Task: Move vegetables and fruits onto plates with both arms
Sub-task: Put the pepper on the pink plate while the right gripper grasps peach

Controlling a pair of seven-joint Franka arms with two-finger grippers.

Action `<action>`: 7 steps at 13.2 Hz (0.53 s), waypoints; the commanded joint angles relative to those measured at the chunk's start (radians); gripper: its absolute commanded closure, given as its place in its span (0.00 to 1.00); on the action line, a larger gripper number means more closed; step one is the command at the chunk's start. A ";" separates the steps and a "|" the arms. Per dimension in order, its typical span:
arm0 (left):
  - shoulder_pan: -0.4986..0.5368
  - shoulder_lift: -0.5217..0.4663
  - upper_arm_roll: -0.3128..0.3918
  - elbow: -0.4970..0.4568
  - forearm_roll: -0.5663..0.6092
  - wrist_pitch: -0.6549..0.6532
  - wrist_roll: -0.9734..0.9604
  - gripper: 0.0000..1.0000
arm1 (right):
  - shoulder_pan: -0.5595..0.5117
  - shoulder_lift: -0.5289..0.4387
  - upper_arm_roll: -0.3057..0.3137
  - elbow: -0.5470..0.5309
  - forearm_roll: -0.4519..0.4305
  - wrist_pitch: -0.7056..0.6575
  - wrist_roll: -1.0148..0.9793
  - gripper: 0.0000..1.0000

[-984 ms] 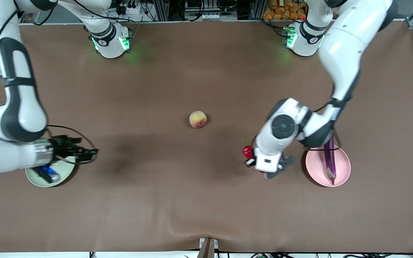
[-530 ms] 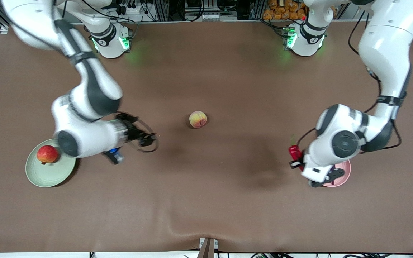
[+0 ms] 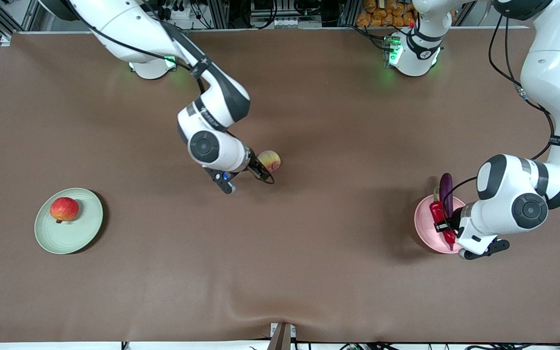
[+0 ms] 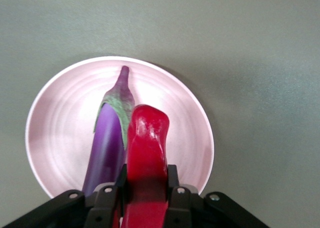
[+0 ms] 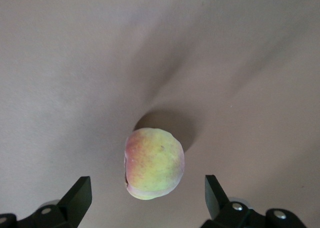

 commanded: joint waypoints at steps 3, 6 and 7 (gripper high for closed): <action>0.008 -0.045 -0.015 -0.002 -0.004 0.002 0.002 0.00 | 0.057 0.022 -0.016 -0.029 -0.051 0.070 0.090 0.00; 0.009 -0.109 -0.016 -0.003 -0.004 -0.029 0.006 0.00 | 0.082 0.059 -0.016 -0.032 -0.085 0.131 0.118 0.00; 0.015 -0.134 -0.018 -0.003 -0.004 -0.044 0.035 0.00 | 0.082 0.062 -0.016 -0.038 -0.101 0.131 0.118 0.08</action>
